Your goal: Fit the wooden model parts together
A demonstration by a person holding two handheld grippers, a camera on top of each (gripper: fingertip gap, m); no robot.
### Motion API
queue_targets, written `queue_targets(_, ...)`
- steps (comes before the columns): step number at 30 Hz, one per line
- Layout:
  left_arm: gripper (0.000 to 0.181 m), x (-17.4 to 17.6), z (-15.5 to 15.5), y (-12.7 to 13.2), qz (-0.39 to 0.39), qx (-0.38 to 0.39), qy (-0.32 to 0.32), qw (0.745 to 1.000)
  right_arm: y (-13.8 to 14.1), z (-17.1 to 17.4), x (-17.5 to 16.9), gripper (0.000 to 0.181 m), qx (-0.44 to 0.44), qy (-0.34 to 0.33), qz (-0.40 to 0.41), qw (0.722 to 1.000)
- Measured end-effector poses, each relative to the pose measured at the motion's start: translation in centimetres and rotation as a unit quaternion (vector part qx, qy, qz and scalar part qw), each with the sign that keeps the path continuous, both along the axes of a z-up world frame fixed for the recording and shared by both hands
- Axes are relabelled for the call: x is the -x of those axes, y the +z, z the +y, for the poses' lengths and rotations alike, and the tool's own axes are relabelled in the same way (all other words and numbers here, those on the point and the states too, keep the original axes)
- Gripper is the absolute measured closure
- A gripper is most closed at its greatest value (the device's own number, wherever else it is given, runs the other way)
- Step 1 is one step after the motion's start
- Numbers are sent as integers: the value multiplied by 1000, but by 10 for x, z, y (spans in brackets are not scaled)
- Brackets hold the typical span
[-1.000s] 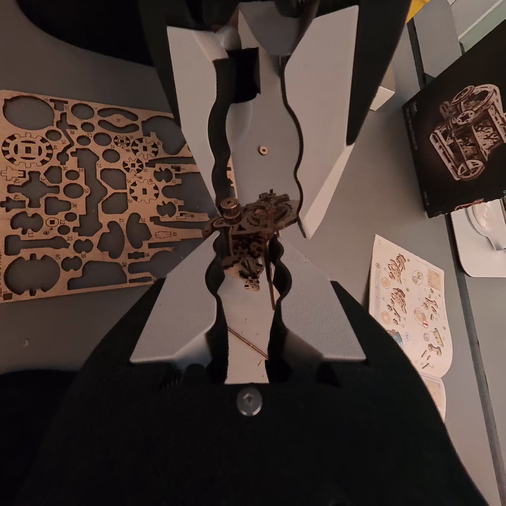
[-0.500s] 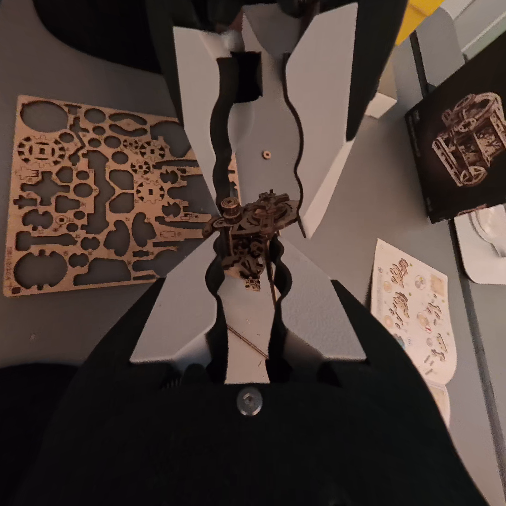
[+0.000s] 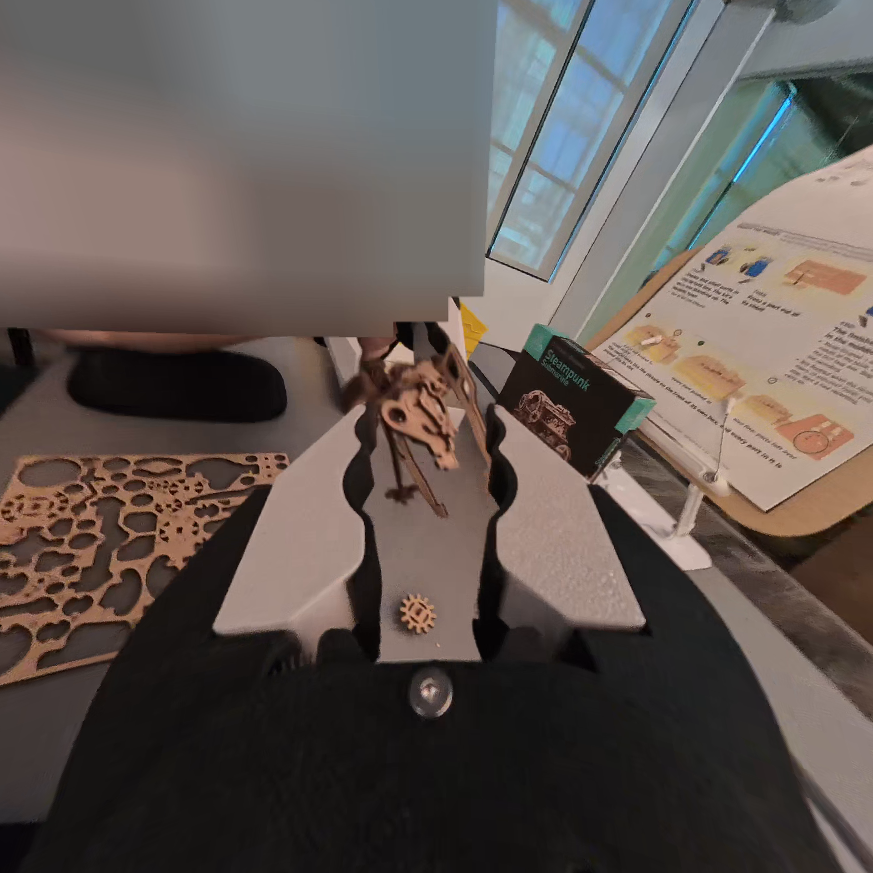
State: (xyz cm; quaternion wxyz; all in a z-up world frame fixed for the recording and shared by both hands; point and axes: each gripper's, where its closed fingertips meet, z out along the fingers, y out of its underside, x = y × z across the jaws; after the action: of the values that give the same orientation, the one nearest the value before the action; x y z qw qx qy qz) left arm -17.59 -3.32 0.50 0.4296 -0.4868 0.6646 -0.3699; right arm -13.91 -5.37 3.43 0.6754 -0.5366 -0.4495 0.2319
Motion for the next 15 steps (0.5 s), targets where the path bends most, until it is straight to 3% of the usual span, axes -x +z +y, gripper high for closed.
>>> queue_targets(4, 121, 3, -7, 17, -35, 72, -24, 996, -6, 5, 0, 137, 37, 6, 15, 999)
queue_targets(13, 121, 7, -28, 34, -109, -19, -76, 991, -8, -13, 15, 137, 69, 75, 19, 995)
queue_targets(15, 121, 7, -27, 39, -118, 13, -73, 990, -2, -18, 18, 137, 68, 81, 27, 994)
